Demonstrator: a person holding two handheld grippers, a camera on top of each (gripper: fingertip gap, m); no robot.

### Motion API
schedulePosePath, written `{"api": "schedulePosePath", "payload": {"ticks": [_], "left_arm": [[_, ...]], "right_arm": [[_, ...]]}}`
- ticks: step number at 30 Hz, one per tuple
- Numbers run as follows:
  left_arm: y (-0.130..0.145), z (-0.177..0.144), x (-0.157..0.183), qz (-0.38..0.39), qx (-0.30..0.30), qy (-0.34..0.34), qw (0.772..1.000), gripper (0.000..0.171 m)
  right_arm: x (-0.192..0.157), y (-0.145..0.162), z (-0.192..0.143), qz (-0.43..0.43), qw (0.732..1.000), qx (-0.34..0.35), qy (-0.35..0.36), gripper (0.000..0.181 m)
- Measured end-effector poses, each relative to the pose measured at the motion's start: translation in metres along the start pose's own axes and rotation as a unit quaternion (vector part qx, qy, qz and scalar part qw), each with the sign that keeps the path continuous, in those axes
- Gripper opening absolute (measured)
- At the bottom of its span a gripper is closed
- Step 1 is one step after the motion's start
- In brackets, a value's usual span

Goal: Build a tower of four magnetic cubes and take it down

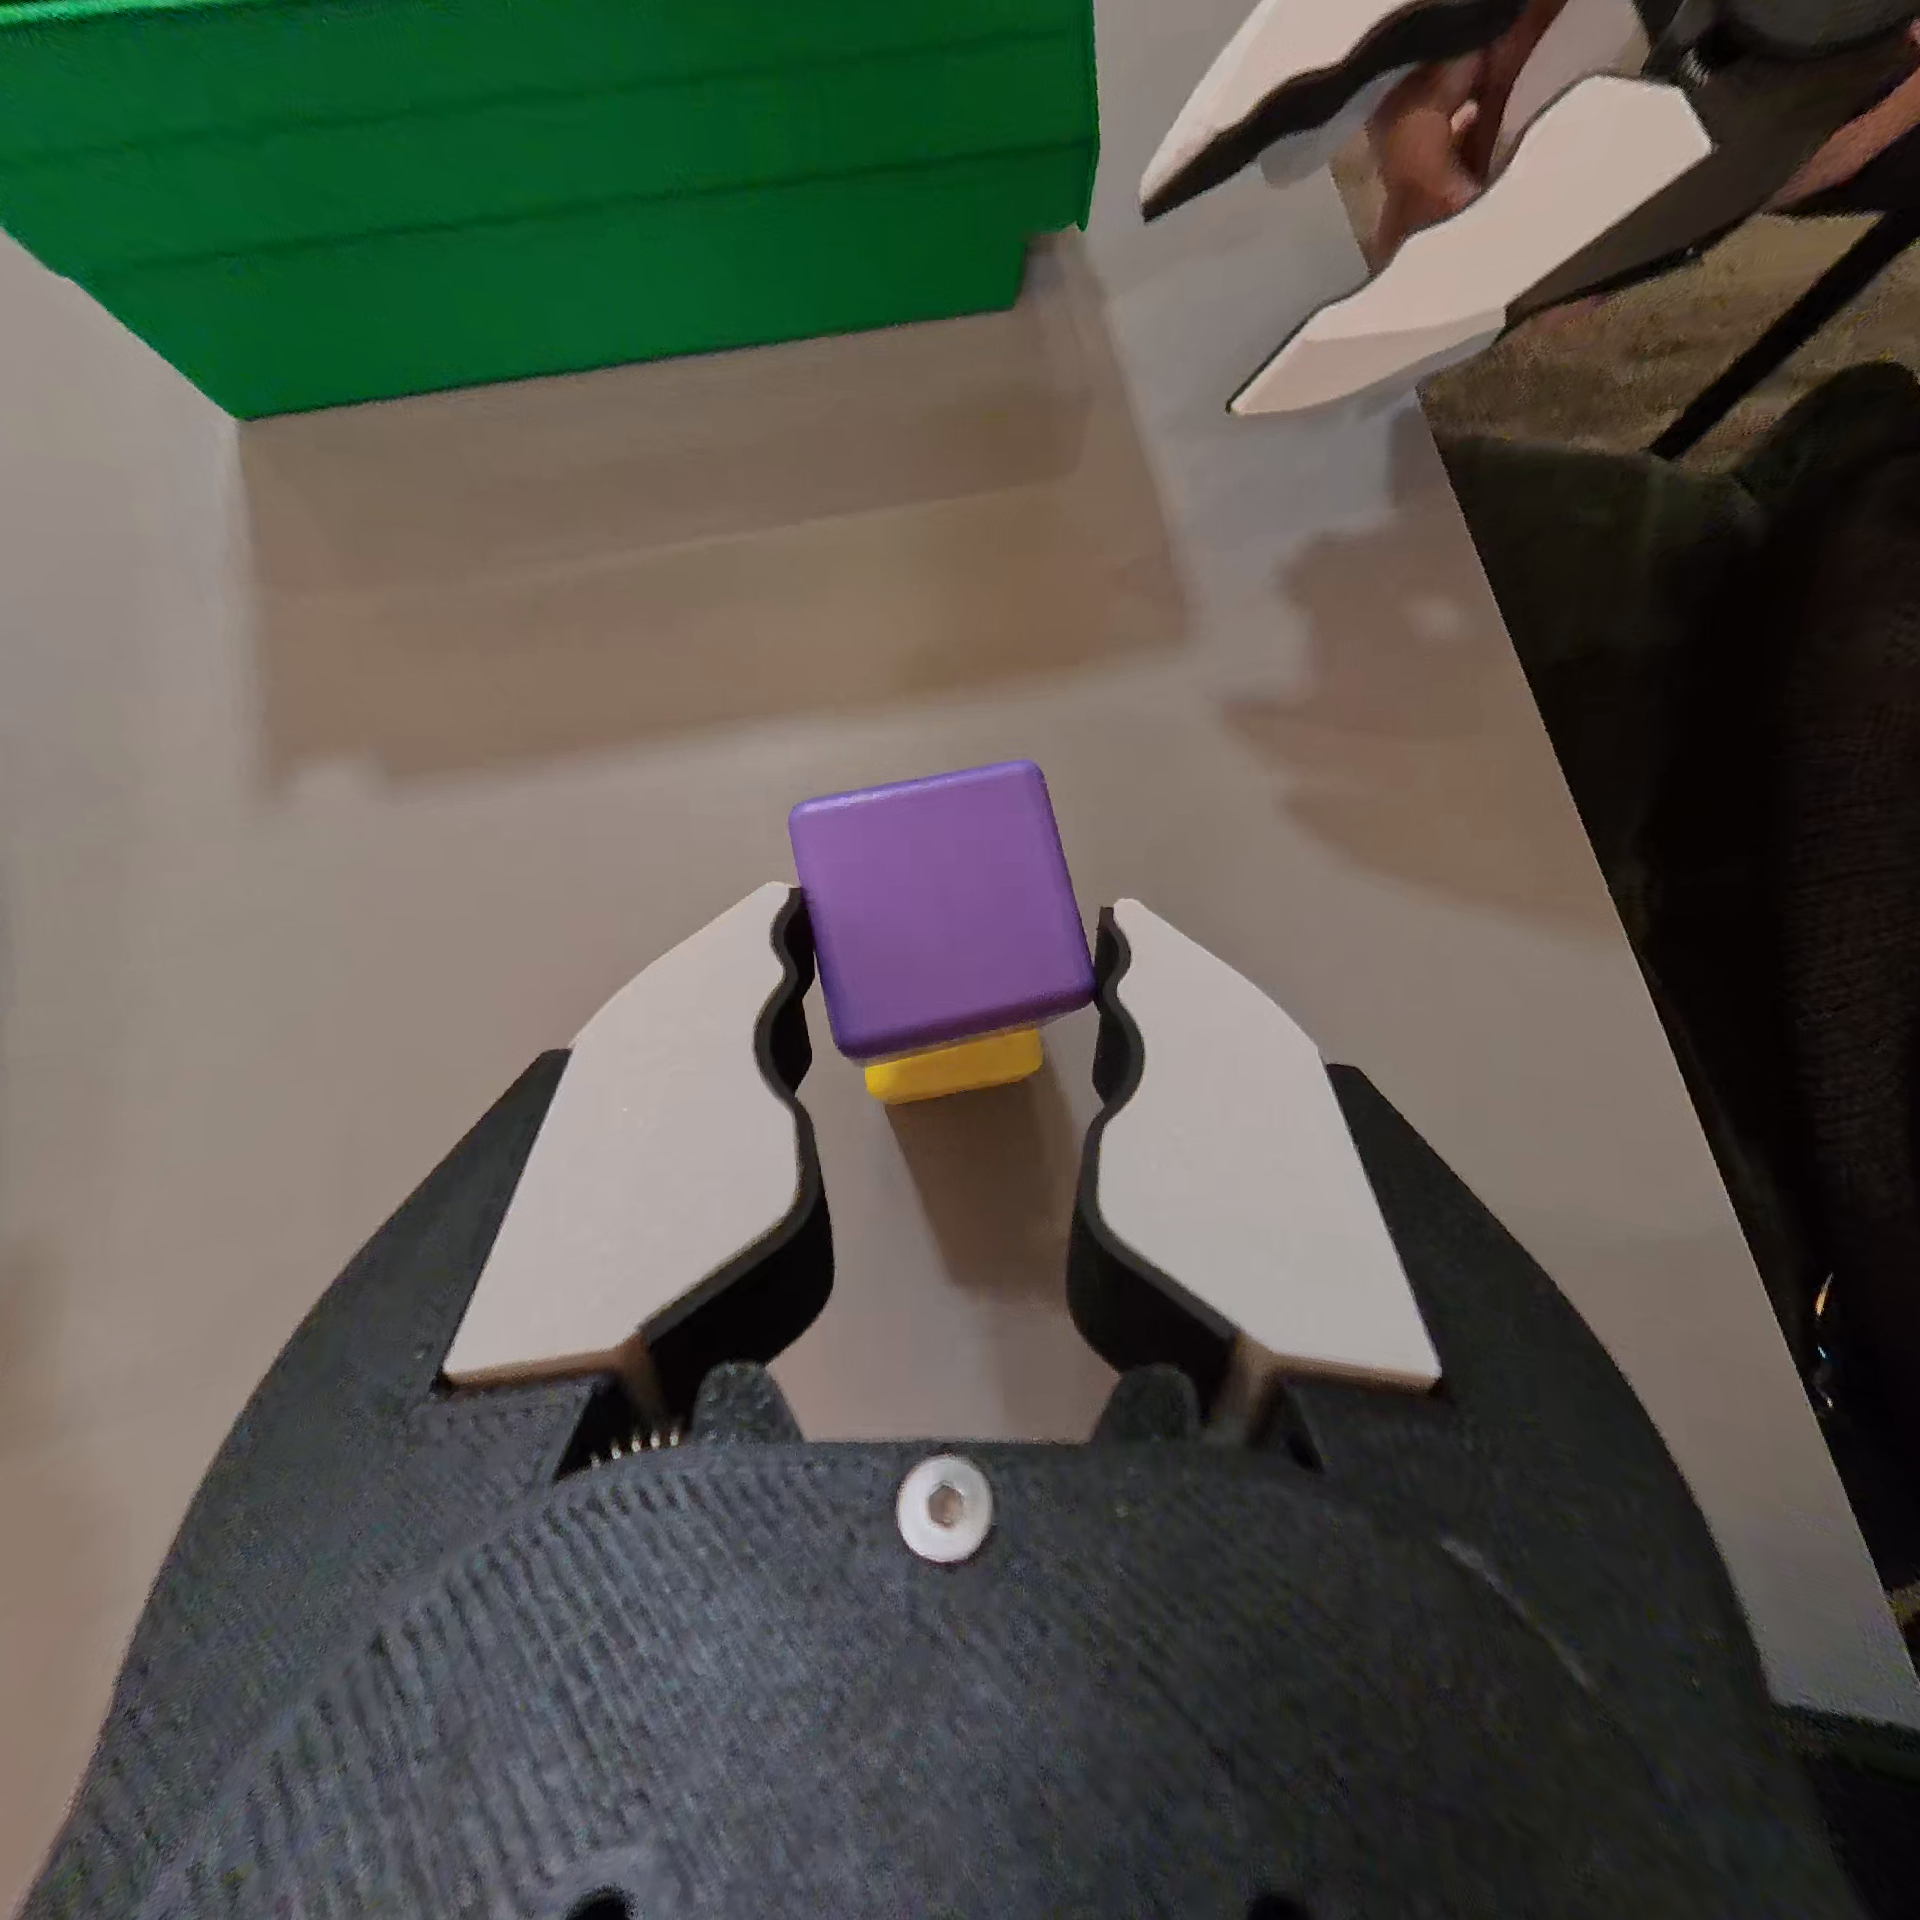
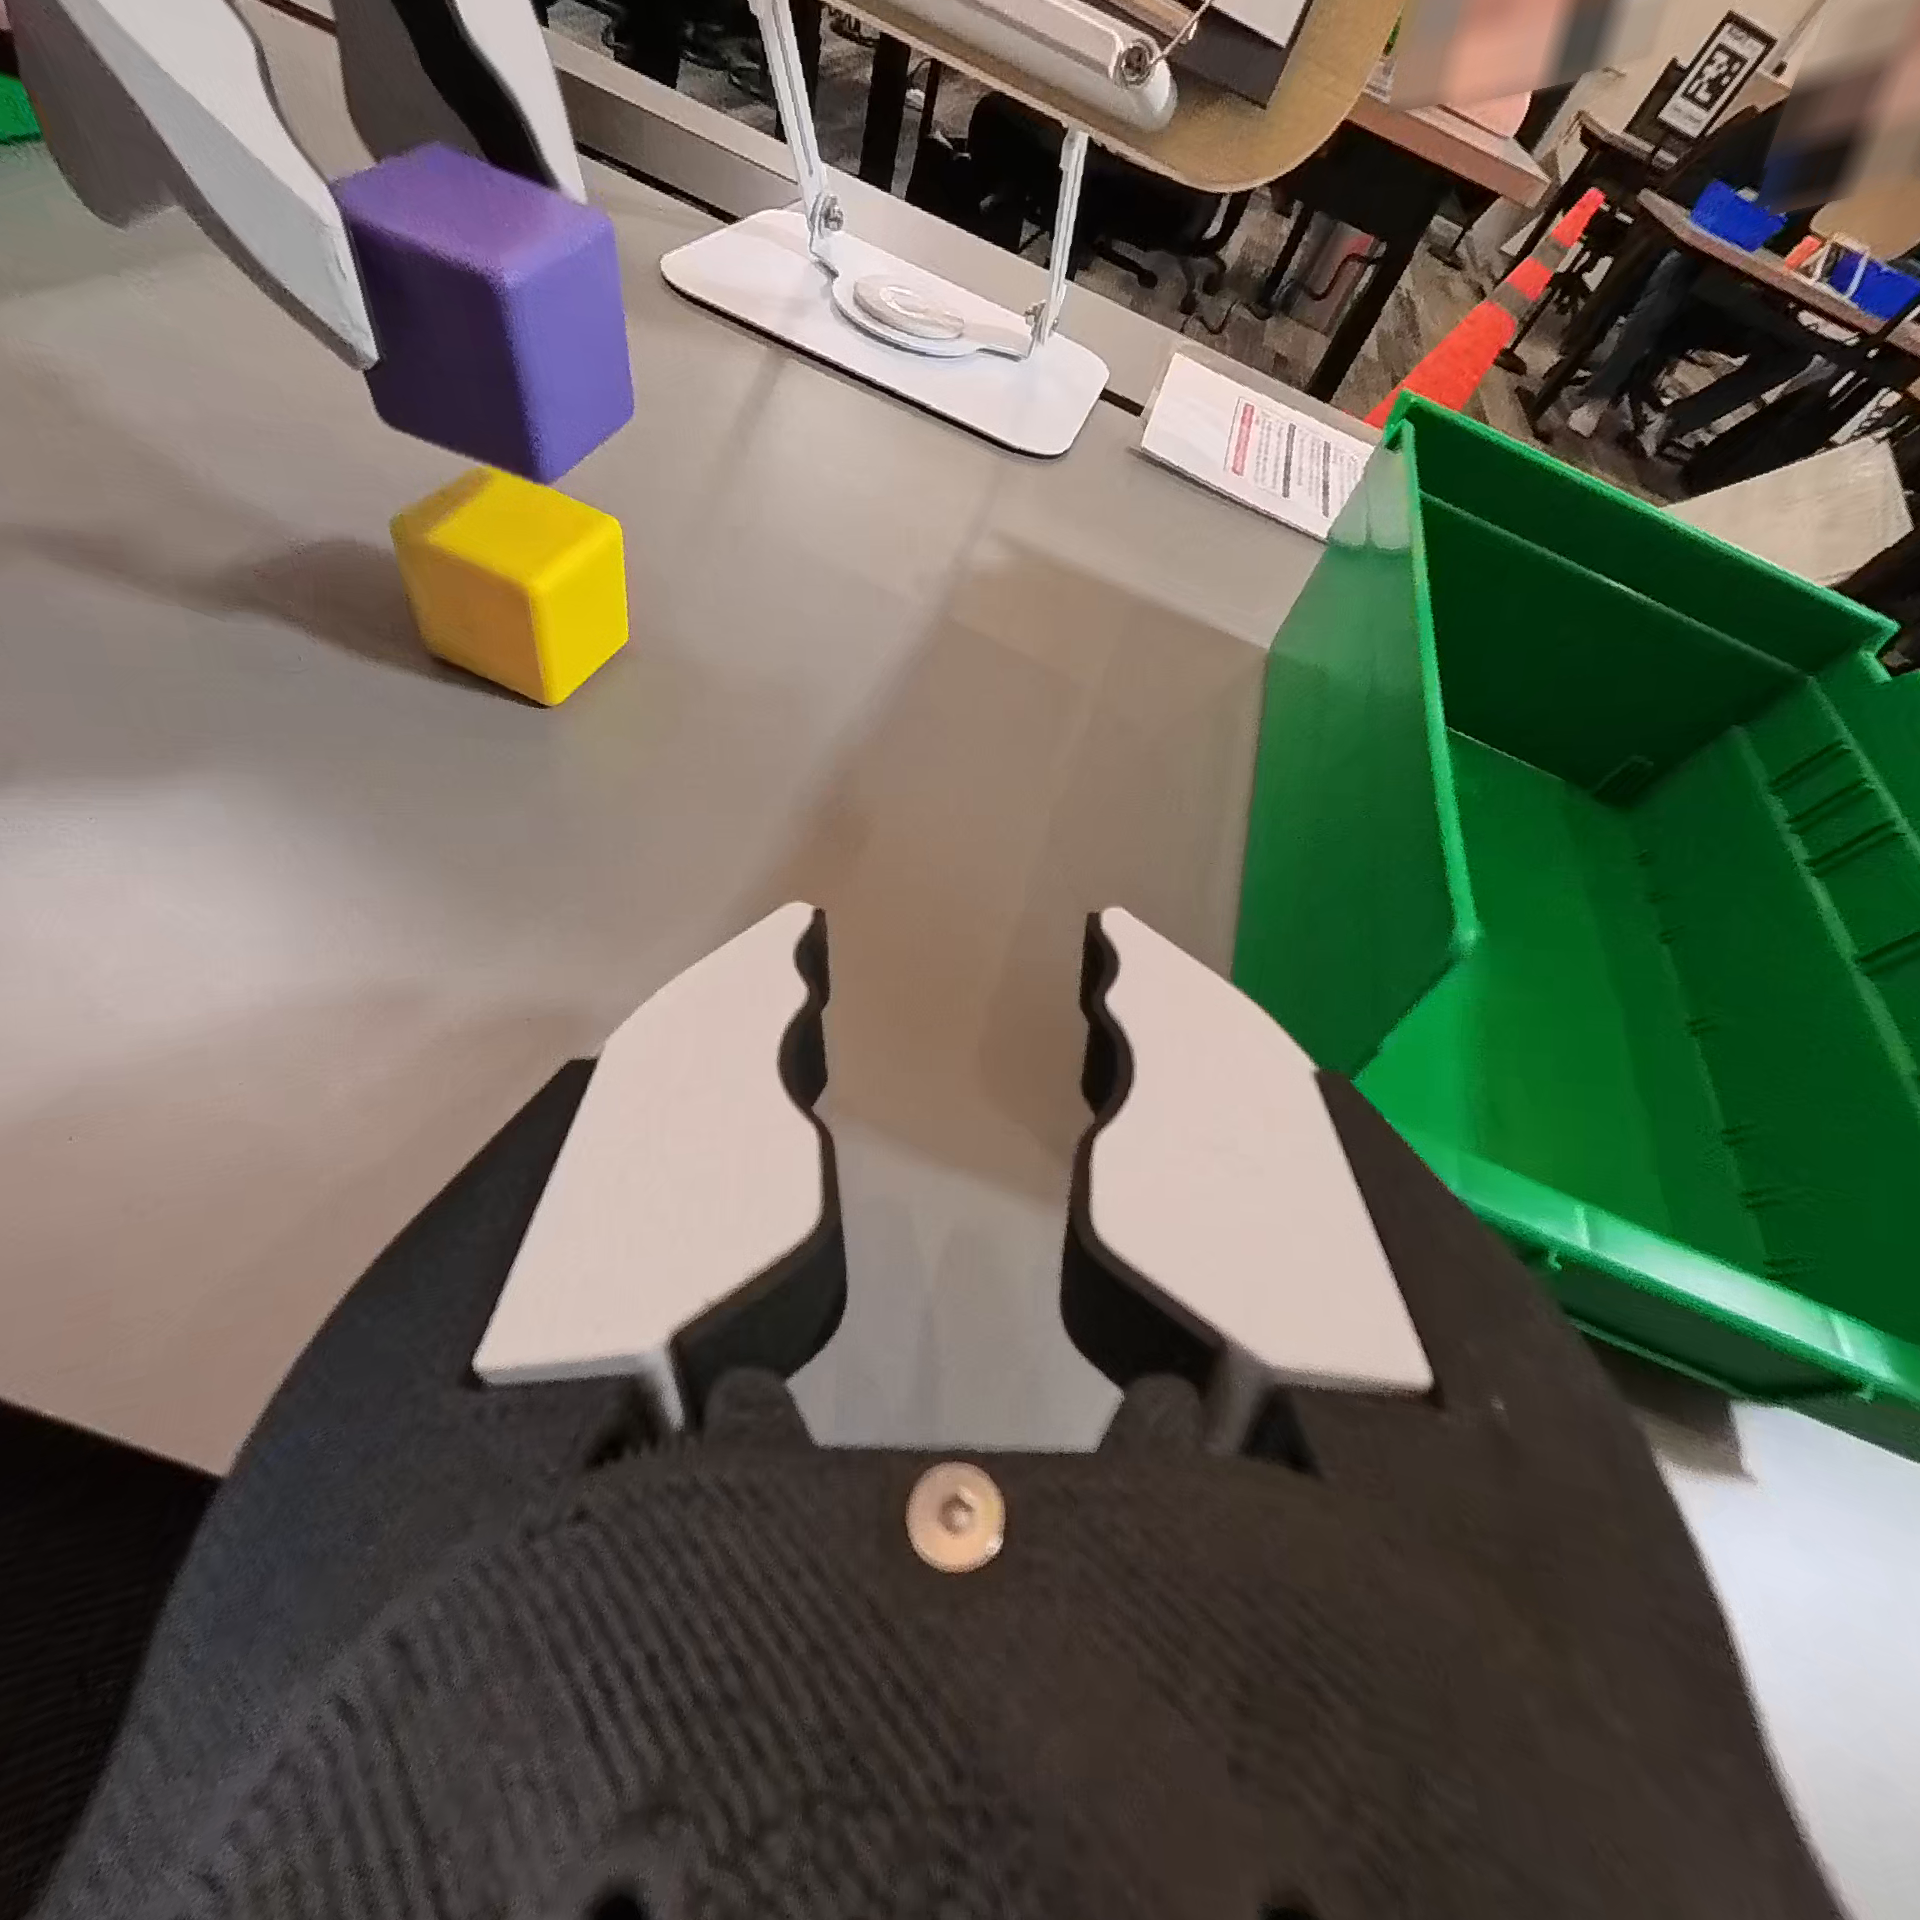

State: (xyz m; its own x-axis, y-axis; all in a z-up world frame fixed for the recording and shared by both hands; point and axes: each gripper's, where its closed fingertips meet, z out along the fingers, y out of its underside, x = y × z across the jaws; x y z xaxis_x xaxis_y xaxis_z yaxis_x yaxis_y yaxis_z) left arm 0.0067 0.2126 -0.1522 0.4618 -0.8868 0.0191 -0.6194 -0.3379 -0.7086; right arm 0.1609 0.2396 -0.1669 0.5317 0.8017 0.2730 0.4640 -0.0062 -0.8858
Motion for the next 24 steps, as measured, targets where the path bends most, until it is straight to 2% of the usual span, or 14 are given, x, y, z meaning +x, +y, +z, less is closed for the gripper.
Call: {"api": "schedulePosePath", "payload": {"ticks": [6, 24], "left_arm": [[-0.001, -0.002, 0.007, 0.009, -0.016, 0.034, 0.999, 0.052], [0.013, 0.005, -0.001, 0.002, -0.024, 0.028, 0.999, 0.052]], "right_arm": [[0.003, 0.002, -0.004, 0.007, 1.0, 0.0, 0.003, 0.047], [0.001, 0.003, -0.002, 0.01, 1.0, -0.001, -0.004, 0.047]]}}
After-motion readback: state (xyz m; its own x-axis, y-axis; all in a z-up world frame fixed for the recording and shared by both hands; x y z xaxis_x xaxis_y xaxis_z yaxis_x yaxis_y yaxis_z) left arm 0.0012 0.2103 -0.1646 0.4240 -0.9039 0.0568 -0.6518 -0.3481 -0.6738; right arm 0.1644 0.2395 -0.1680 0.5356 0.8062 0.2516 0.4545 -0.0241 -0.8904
